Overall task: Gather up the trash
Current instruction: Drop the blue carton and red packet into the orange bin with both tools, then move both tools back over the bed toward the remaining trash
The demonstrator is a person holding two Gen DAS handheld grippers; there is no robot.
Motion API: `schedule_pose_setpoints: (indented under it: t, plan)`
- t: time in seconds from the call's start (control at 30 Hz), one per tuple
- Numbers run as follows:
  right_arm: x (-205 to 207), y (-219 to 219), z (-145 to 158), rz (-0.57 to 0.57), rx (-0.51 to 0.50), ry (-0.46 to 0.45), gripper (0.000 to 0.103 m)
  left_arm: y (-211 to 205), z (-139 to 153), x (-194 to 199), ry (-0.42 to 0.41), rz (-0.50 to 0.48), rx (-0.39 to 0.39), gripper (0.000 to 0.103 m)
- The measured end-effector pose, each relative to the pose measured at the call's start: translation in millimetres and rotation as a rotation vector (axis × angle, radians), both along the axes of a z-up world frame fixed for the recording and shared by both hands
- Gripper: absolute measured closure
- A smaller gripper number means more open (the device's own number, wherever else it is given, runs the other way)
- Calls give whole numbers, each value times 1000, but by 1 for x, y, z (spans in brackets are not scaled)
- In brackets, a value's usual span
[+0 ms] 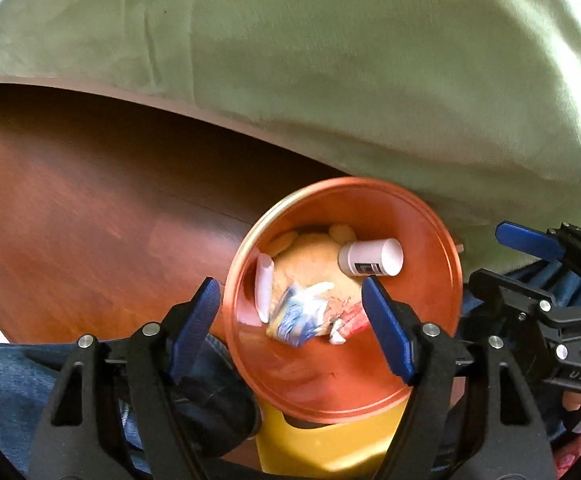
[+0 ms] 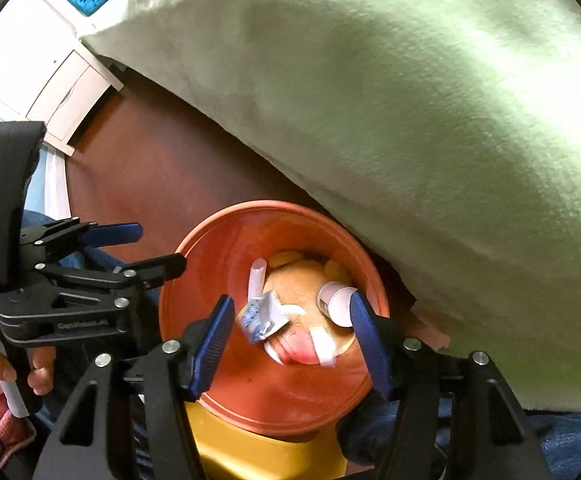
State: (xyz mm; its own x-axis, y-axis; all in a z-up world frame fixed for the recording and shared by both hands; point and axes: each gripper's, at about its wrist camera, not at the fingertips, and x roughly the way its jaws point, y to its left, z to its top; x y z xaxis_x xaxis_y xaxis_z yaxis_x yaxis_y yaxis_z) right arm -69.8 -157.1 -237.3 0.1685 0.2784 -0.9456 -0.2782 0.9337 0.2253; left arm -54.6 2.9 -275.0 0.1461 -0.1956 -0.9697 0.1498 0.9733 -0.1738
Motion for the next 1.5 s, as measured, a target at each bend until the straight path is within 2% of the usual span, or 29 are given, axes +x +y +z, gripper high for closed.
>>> schedule_pose_setpoints:
  t: [0.53,0.87,0.97,1.07,1.17,1.33,1.4,1.5]
  plan:
    - [-3,-2,0,-6,7,-12,43,-2,7,-5,-16,13,10,31]
    - [1,-4,30,14,14,-93,42,4,28,1,-66,26,-9,31]
    - [5,-6,52,17,27,-152,42,9,40,5,-95,39,-15,31]
    - [11,-9,89,15,73,-251,41,18,64,12,-157,56,-20,31]
    - [26,-18,132,-12,138,-353,37,30,97,23,-251,81,-16,31]
    - [69,-24,182,-55,139,-492,35,44,141,36,-377,126,-20,31]
    - [96,-26,194,-87,148,-508,35,49,151,40,-406,140,-26,26]
    - [147,-28,203,-156,195,-478,35,53,162,43,-437,154,-34,26]
